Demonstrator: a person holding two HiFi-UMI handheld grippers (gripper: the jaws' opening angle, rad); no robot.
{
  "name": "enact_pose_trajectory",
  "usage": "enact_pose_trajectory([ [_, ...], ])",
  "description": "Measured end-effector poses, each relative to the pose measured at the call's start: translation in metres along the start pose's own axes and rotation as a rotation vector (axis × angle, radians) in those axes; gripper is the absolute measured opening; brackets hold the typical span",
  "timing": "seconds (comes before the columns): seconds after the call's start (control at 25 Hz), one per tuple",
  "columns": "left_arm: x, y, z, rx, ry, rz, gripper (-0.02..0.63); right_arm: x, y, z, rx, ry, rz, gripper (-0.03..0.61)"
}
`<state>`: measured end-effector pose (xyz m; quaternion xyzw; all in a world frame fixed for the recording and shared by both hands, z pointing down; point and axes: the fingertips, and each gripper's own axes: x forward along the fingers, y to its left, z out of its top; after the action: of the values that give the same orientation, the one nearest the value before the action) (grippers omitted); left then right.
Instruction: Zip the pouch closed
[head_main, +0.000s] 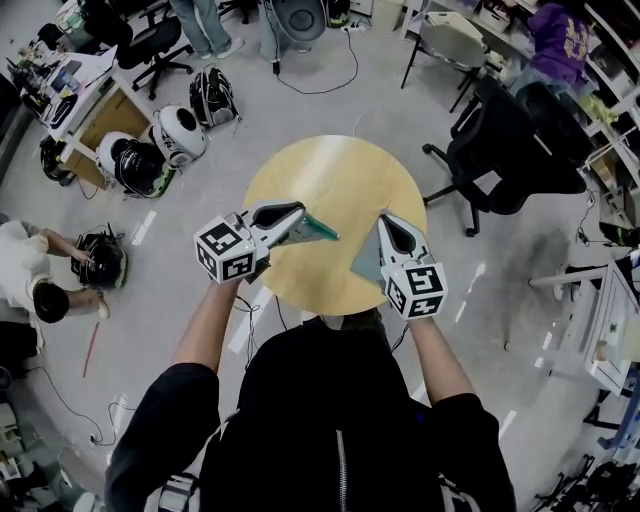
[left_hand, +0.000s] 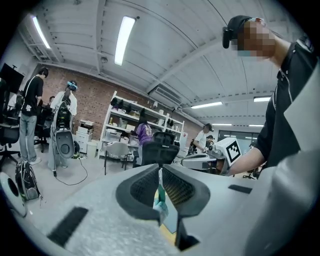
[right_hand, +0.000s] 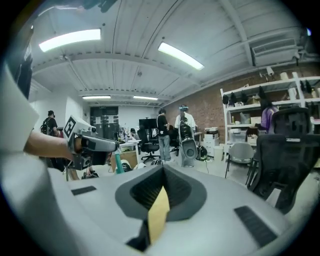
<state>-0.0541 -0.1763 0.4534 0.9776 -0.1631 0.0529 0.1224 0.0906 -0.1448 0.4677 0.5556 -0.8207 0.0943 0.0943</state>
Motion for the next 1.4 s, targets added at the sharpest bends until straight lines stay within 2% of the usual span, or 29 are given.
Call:
enact_pose_trajectory([
  [0.32,-0.002,0.005,0.003,-0.001,-0.020,0.025,0.025,-0.005,0.001,0.019,-0.032,-0.051,-0.022,0.002],
  [0.76,-0.006,0.005,0.007,-0.003,-0.050,0.045,0.026,-0.007,0.005,0.014,-0.046,-0.048,-0.015,0.002],
  [1.4,-0.006,-0.002,0.007,-0.015,-0.065,0.034,0.025,-0.011,0.007,0.012,-0.048,-0.044,-0.009,0.002],
])
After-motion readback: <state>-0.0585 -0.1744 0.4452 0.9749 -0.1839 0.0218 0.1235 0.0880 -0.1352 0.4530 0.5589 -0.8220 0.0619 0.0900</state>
